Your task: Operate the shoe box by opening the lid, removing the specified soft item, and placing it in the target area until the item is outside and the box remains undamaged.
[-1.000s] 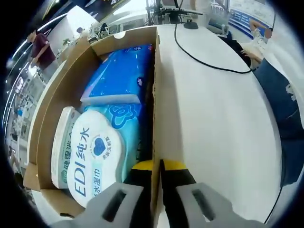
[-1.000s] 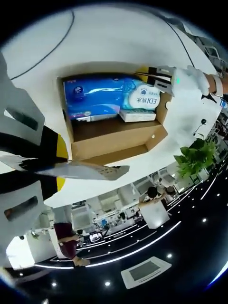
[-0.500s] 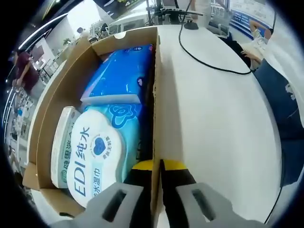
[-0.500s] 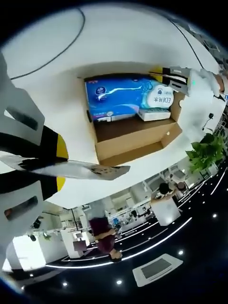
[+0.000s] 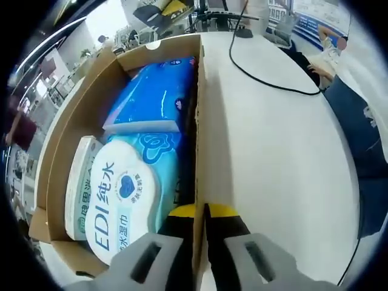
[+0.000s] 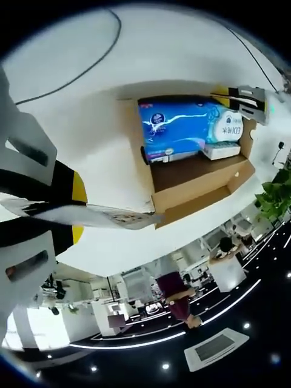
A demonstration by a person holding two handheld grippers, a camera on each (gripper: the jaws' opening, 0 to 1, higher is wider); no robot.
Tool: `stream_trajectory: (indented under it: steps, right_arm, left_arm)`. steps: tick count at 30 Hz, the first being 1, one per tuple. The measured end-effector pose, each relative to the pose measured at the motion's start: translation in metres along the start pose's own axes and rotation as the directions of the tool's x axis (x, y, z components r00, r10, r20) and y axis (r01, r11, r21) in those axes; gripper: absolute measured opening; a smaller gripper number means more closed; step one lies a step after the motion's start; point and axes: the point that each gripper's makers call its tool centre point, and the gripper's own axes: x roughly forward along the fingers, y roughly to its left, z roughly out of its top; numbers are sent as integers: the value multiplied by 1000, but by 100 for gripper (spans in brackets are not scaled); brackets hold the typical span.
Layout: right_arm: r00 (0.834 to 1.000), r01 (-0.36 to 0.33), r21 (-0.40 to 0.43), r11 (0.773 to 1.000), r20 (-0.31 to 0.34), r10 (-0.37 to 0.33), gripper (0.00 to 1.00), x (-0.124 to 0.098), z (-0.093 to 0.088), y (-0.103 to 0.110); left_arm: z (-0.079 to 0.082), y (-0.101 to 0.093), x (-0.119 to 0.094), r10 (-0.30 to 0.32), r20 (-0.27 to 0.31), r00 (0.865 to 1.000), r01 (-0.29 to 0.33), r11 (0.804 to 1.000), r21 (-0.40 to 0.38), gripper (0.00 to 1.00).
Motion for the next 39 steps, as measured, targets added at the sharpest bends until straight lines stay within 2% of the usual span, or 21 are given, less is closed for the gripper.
stream_trajectory:
  steps: [9, 18, 25, 39]
  right_arm:
    - [996, -69, 1, 998, -48, 69, 1, 19, -19, 19]
    - [990, -125, -3, 992, -69, 124, 1, 33, -25, 41]
    - [976, -191, 2, 982, -103, 190, 1, 45, -29, 60]
    - [951, -271, 28, 962, -144, 272, 3, 48, -34, 79]
  left_arm:
    - [0, 0, 0, -1, 3, 1000, 1, 1000, -3, 1]
    - [1, 0, 0, -1, 4, 1000, 1, 1000, -5, 1]
    - [1, -1, 0, 0, 5, 1000, 0, 1000, -8, 1]
    - [2, -1, 0, 5, 7, 1000, -5, 1000, -11, 1]
